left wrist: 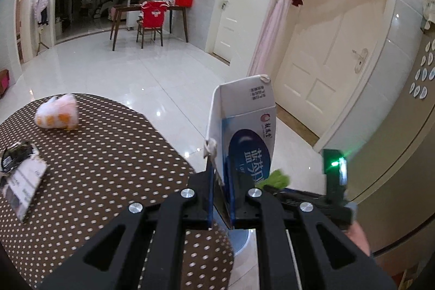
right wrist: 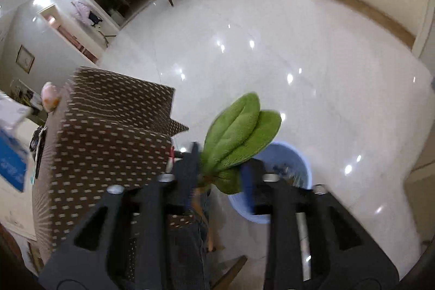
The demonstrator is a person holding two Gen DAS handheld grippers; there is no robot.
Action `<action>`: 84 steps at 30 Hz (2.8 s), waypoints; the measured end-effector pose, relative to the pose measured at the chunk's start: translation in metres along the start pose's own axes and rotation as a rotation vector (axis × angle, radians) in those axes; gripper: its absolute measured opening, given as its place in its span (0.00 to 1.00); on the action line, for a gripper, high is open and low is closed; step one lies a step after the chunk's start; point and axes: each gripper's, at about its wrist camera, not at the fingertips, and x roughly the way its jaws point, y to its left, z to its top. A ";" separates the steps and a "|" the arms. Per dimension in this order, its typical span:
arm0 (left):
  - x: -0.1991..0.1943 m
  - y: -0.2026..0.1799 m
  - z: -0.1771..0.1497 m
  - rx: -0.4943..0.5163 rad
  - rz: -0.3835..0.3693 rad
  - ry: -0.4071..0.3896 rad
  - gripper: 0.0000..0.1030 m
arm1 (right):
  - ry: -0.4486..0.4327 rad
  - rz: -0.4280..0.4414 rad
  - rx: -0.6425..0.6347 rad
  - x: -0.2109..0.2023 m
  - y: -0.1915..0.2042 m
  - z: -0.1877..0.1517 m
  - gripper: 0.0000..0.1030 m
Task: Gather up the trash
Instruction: 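Carry the box and leaf sprig to the blue bucket and open both tools, then move both empty tools back over the table, then grasp the black-wrapped package with the right tool while the left tool grasps the teal toothbrush package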
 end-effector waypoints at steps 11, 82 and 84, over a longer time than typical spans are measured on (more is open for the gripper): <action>0.060 -0.036 -0.007 0.056 -0.040 0.112 0.08 | -0.127 0.017 0.099 -0.033 -0.036 0.013 0.90; -0.129 0.182 -0.041 -0.160 0.274 -0.130 0.91 | -0.217 0.145 -0.431 -0.061 0.291 -0.010 0.94; -0.138 0.208 -0.050 -0.190 0.315 -0.125 0.91 | -0.185 0.161 -0.470 -0.045 0.315 -0.017 0.94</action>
